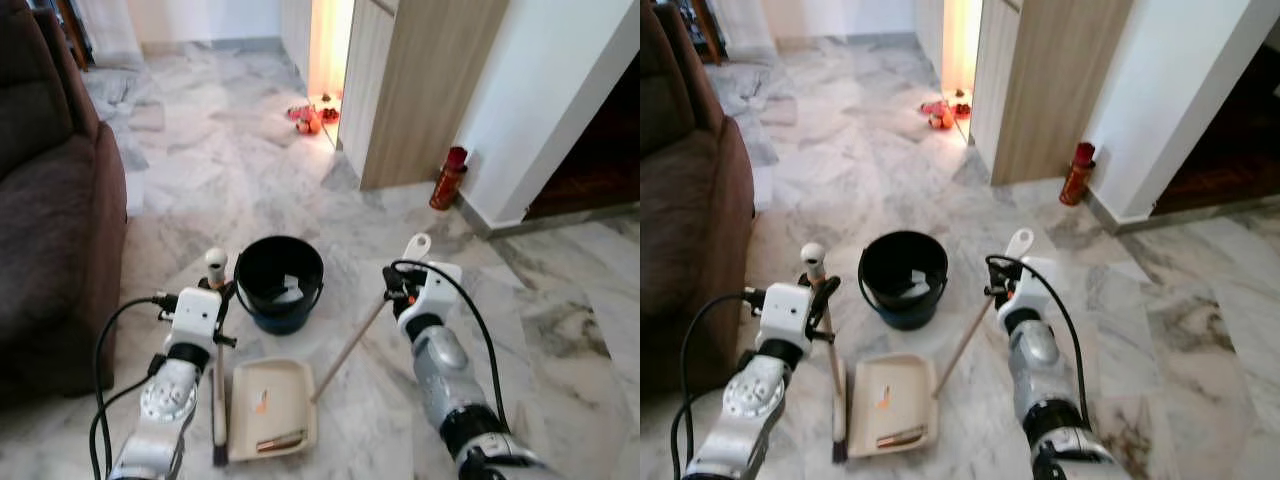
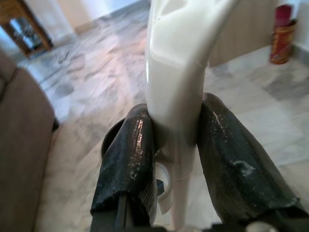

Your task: Sweep floor

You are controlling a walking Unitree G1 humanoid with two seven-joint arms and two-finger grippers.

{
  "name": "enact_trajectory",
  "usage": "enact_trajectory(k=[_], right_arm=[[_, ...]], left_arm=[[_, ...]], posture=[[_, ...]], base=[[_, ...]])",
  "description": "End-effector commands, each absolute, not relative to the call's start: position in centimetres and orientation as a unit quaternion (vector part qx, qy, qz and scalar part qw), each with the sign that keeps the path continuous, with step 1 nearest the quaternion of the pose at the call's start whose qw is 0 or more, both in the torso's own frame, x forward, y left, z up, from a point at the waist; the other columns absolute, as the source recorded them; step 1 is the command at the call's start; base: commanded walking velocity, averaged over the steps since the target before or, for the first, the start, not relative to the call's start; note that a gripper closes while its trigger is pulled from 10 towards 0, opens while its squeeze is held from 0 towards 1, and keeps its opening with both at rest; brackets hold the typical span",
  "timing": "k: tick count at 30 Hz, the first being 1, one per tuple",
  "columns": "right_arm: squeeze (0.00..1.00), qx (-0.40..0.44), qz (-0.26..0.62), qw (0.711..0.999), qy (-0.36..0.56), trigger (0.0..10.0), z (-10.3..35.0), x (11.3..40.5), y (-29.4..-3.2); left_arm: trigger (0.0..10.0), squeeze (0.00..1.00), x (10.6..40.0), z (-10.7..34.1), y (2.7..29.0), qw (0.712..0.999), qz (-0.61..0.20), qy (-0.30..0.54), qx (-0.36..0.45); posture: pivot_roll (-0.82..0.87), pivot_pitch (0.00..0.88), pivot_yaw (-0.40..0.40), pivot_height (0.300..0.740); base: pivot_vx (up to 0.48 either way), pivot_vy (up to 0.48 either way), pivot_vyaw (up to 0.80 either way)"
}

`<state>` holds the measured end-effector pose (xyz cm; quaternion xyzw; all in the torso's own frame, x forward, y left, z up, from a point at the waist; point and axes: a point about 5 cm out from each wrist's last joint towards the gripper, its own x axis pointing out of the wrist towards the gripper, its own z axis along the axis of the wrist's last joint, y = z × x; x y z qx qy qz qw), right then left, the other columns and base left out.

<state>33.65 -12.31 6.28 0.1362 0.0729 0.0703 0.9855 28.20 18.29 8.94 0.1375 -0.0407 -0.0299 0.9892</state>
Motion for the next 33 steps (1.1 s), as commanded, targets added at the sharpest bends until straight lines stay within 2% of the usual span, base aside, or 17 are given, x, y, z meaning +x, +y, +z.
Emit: enact_trajectory(k=[1, 8, 15, 33], right_arm=[[0.0, 0.139, 0.052, 0.987, 0.055, 10.0, 7.0, 34.0, -13.5], [0.0, 0.133, 0.059, 0.988, 0.051, 10.0, 7.1, 34.1, -13.4], [0.0, 0.131, 0.062, 0.988, 0.048, 10.0, 7.2, 34.1, -13.4], [0.0, 0.125, 0.069, 0.99, 0.012, 10.0, 9.0, 34.3, -14.4]], left_arm=[[10.0, 0.0, 28.5, 9.4, 17.4, 0.989, -0.04, -0.055, 0.134], [10.0, 0.0, 28.5, 9.6, 17.3, 0.989, -0.039, -0.058, 0.133], [10.0, 0.0, 28.5, 9.5, 17.1, 0.989, -0.042, -0.059, 0.132], [10.0, 0.0, 28.6, 9.3, 17.1, 0.989, -0.045, -0.054, 0.132]], posture=[[0.11, 0.0, -0.071, 0.74], [0.11, 0.0, -0.072, 0.74], [0.1, 0.0, -0.072, 0.74], [0.09, 0.008, -0.065, 0.74]], base=[[0.307, 0.0, 0.0], [0.258, 0.0, 0.0], [0.0, 0.0, 0.79], [0.0, 0.0, 0.0]])
